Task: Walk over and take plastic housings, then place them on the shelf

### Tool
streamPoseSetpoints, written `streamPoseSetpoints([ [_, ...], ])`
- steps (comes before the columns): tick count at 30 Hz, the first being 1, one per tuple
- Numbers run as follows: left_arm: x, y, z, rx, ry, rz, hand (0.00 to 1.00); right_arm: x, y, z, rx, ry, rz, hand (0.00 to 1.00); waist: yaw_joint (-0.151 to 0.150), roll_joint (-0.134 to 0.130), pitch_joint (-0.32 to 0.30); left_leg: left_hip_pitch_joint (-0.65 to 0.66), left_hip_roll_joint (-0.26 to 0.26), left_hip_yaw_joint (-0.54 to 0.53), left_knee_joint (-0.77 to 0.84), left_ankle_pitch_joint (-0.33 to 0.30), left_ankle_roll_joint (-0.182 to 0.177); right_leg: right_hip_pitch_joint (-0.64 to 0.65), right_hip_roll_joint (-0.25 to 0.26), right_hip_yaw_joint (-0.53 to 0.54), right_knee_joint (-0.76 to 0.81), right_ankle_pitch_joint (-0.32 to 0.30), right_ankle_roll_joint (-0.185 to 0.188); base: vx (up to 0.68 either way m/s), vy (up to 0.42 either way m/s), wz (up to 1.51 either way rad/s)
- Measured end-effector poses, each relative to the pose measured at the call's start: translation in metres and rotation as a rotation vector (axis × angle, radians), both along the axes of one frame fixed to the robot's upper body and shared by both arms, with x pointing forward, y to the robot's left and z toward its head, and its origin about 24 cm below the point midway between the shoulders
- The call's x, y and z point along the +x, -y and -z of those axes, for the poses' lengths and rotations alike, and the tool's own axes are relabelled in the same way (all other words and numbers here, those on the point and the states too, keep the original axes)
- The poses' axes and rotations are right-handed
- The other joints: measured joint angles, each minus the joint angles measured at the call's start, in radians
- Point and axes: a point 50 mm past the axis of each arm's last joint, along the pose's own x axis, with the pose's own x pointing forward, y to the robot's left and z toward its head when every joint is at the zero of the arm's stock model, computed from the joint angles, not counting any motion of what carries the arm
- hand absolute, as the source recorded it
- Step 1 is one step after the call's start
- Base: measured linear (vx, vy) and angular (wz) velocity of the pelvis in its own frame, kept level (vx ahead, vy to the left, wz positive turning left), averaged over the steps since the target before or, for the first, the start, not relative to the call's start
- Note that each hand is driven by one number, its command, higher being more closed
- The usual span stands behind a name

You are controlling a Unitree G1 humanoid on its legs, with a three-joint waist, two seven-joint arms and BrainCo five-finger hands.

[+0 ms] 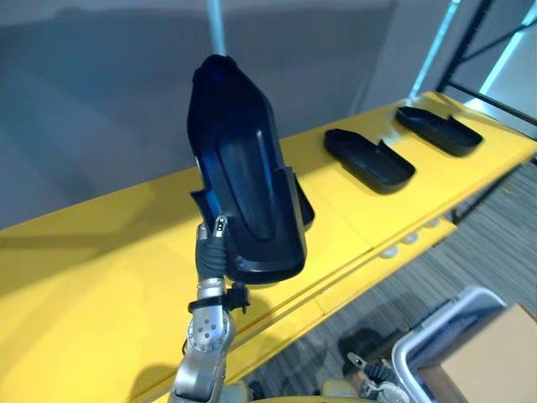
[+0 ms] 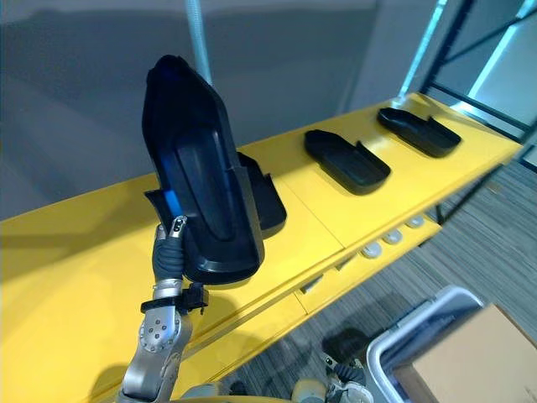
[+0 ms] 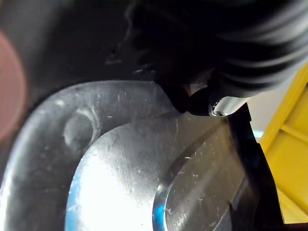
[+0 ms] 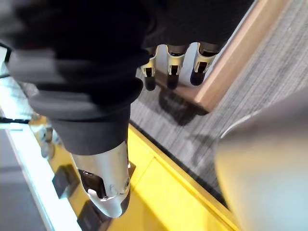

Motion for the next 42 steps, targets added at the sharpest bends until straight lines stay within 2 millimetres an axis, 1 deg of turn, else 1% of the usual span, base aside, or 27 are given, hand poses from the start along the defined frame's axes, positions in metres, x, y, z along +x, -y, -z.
streamPoseSetpoints([
  [1,-0.001,-0.001,-0.001,-0.001,0.003,-0.009,1.0,0.001,0.0,-0.001,-0.005,0.003,-0.009,0.0,0.02,0.004,-0.004,0.006,0.011,-0.004,-0.019,0.007,-0.01,0.016,0.012,-0.007,-0.03,0.011,-0.011,0.13,-0.145,0.09],
  [9,-0.005,-0.005,0.004,0.0,-0.023,-0.029,1.0,-0.002,-0.008,0.001,0.004,-0.006,-0.03,0.0,0.024,-0.024,-0.029,0.063,0.035,-0.03,-0.111,0.058,-0.059,0.125,0.041,-0.071,-0.179,0.053,-0.037,0.11,-0.098,0.16],
  [14,-0.005,-0.007,0.004,0.002,-0.024,-0.035,1.0,-0.005,-0.011,0.001,-0.001,-0.016,-0.045,0.0,0.025,-0.028,-0.027,0.062,0.01,-0.074,-0.163,0.107,-0.061,0.147,0.024,-0.13,-0.204,0.061,-0.035,0.0,-0.022,0.4],
  [15,-0.005,-0.007,0.004,0.002,-0.023,-0.035,1.0,-0.006,-0.011,0.002,-0.006,-0.023,-0.04,0.0,0.023,-0.032,-0.024,0.047,-0.001,-0.073,-0.168,0.131,-0.074,0.151,0.006,-0.166,-0.203,0.061,-0.035,-0.09,0.002,0.93],
  [16,-0.004,-0.007,0.002,0.001,-0.013,-0.038,1.0,-0.006,-0.013,0.002,-0.002,-0.022,-0.036,0.0,0.017,-0.039,-0.012,0.027,0.015,-0.009,-0.158,0.12,-0.071,0.149,-0.014,-0.205,-0.202,0.061,-0.036,-0.12,0.007,1.02],
  [17,-0.004,-0.007,0.001,-0.001,-0.007,-0.038,1.0,-0.006,-0.01,0.001,-0.01,-0.019,-0.034,0.0,0.017,-0.032,-0.006,0.006,0.049,0.056,-0.122,0.106,-0.053,0.148,-0.017,-0.229,-0.197,0.061,-0.036,-0.13,0.028,0.91],
  [18,-0.004,-0.007,0.0,-0.004,-0.003,-0.039,1.0,-0.004,-0.005,0.0,-0.023,-0.015,-0.036,0.0,0.017,-0.016,0.003,-0.015,0.108,0.135,-0.05,0.093,-0.038,0.146,-0.022,-0.252,-0.188,0.061,-0.036,-0.14,0.095,0.68],
  [19,-0.005,-0.007,0.001,-0.014,-0.01,-0.048,1.0,-0.004,-0.001,0.0,-0.034,-0.016,-0.037,0.0,0.022,-0.015,0.009,-0.03,0.176,0.199,0.034,0.068,-0.042,0.145,-0.041,-0.269,-0.173,0.061,-0.036,-0.16,0.204,0.58],
  [22,-0.005,-0.014,-0.002,-0.019,0.003,-0.083,1.0,-0.004,0.003,-0.001,-0.056,-0.015,-0.02,0.0,0.017,-0.031,0.009,-0.004,0.299,0.201,0.135,0.05,-0.045,0.125,-0.133,-0.278,-0.125,0.063,-0.021,-0.13,0.303,0.25],
  [23,-0.005,-0.014,-0.004,-0.03,0.015,-0.086,1.0,-0.006,0.007,-0.001,-0.062,-0.022,0.003,0.0,0.013,-0.028,0.007,0.013,0.343,0.17,0.131,0.052,-0.047,0.112,-0.166,-0.275,-0.111,0.068,0.012,-0.12,0.371,0.17],
  [24,-0.005,-0.013,-0.005,-0.033,0.022,-0.083,1.0,-0.007,0.008,-0.001,-0.062,-0.026,0.013,0.0,0.01,-0.026,0.007,0.019,0.359,0.147,0.124,0.053,-0.049,0.11,-0.182,-0.274,-0.104,0.067,0.029,-0.11,0.435,0.31],
  [25,-0.004,-0.011,-0.006,-0.039,0.024,-0.079,1.0,-0.01,0.012,0.0,-0.071,-0.037,0.022,0.0,0.001,-0.01,-0.005,0.025,0.383,0.086,0.09,0.064,-0.065,0.083,-0.203,-0.275,-0.093,0.073,0.064,-0.11,0.65,0.37],
  [26,-0.005,-0.01,-0.005,-0.04,0.022,-0.079,1.0,-0.011,0.016,-0.001,-0.082,-0.044,0.031,0.0,-0.011,0.014,-0.019,0.039,0.393,0.022,0.019,0.11,-0.085,0.061,-0.22,-0.272,-0.082,0.09,0.11,-0.09,0.694,0.37],
  [27,-0.004,-0.011,-0.005,-0.038,0.02,-0.08,1.0,-0.01,0.018,-0.001,-0.088,-0.044,0.036,0.0,-0.013,0.027,-0.03,0.048,0.378,-0.006,-0.016,0.066,-0.168,0.048,-0.229,-0.271,-0.08,0.103,0.133,-0.07,0.629,0.39],
  [28,-0.002,-0.012,-0.005,-0.035,0.02,-0.084,1.0,-0.01,0.018,0.0,-0.083,-0.052,0.054,0.0,-0.025,0.014,-0.032,0.048,0.343,-0.016,-0.035,-0.001,-0.266,0.041,-0.253,-0.256,-0.105,0.137,0.153,-0.07,0.607,0.18],
  [29,-0.003,-0.019,-0.003,-0.016,0.012,-0.117,1.0,-0.011,-0.002,0.004,-0.027,-0.07,0.052,0.0,-0.02,-0.044,-0.02,0.03,0.291,-0.01,0.012,-0.01,-0.245,0.045,-0.292,-0.228,-0.161,0.196,0.139,-0.08,0.57,0.06],
  [30,-0.003,-0.021,-0.001,-0.02,0.004,-0.125,1.0,-0.011,-0.007,0.006,-0.017,-0.082,0.024,0.0,-0.01,-0.051,-0.024,0.011,0.281,-0.008,0.044,-0.023,-0.233,0.054,-0.289,-0.216,-0.194,0.23,0.118,-0.11,0.643,-0.22],
  [31,-0.003,-0.022,-0.001,-0.017,0.003,-0.13,1.0,-0.008,-0.009,0.005,-0.015,-0.075,0.009,0.0,-0.002,-0.063,-0.027,-0.017,0.277,0.008,0.116,-0.054,-0.212,0.061,-0.287,-0.211,-0.244,0.307,0.094,-0.11,0.402,-0.3],
  [32,-0.003,-0.023,-0.001,-0.013,0.003,-0.132,1.0,-0.006,-0.009,0.004,-0.018,-0.065,0.005,0.0,0.006,-0.062,-0.027,-0.024,0.28,0.02,0.14,-0.07,-0.206,0.059,-0.282,-0.202,-0.262,0.338,0.074,-0.17,0.485,-0.57],
  [33,-0.003,-0.024,-0.001,0.002,0.006,-0.128,1.0,-0.002,-0.01,0.004,-0.019,-0.055,-0.006,0.0,0.024,-0.059,-0.028,-0.032,0.288,0.062,0.162,-0.098,-0.18,0.047,-0.271,-0.19,-0.297,0.395,-0.003,-0.19,0.35,-0.76],
  [34,-0.004,-0.026,-0.002,0.013,0.01,-0.13,1.0,0.004,-0.014,0.003,-0.014,-0.046,-0.02,0.0,0.025,-0.058,-0.031,-0.036,0.298,0.104,0.154,-0.114,-0.162,0.024,-0.263,-0.189,-0.289,0.397,-0.033,-0.29,0.377,-0.82],
  [35,-0.004,-0.027,-0.001,0.017,0.004,-0.135,1.0,0.012,-0.018,0.002,-0.007,-0.036,-0.041,0.0,0.018,-0.052,-0.028,-0.042,0.303,0.123,0.152,-0.115,-0.145,-0.017,-0.225,-0.174,-0.153,0.29,0.043,-0.24,0.236,-0.64],
  [36,-0.005,-0.026,0.001,0.011,-0.004,-0.135,1.0,0.012,-0.017,0.002,-0.01,-0.033,-0.043,0.0,0.017,-0.051,-0.026,-0.033,0.304,0.135,0.143,-0.112,-0.137,-0.035,-0.18,-0.149,-0.038,0.184,0.087,-0.22,0.208,-0.47],
  [38,-0.005,-0.023,0.001,-0.007,-0.007,-0.128,1.0,0.01,-0.017,0.002,-0.007,-0.034,-0.042,0.0,0.018,-0.051,-0.027,-0.014,0.298,0.148,0.118,-0.098,-0.128,-0.038,-0.069,-0.077,0.109,-0.004,0.083,-0.11,0.035,-0.28],
  [39,-0.005,-0.021,0.002,-0.01,-0.009,-0.126,1.0,0.01,-0.017,0.003,-0.006,-0.035,-0.044,0.0,0.017,-0.051,-0.027,-0.01,0.288,0.148,0.107,-0.091,-0.128,-0.034,-0.04,-0.06,0.121,-0.048,0.081,-0.09,-0.064,-0.05],
  [40,-0.005,-0.019,0.002,-0.019,-0.014,-0.12,1.0,0.008,-0.017,0.003,-0.006,-0.037,-0.044,0.0,0.017,-0.054,-0.028,-0.009,0.264,0.146,0.087,-0.08,-0.129,-0.023,0.003,-0.018,0.101,-0.117,0.042,-0.07,-0.088,0.11],
  [42,-0.004,-0.012,0.008,-0.023,-0.042,-0.104,1.0,0.006,-0.011,0.003,-0.021,-0.041,-0.042,0.0,0.02,-0.035,-0.035,-0.007,0.243,0.134,0.048,-0.056,-0.136,-0.02,0.018,0.0,0.069,-0.101,0.02,-0.03,-0.054,0.16],
])
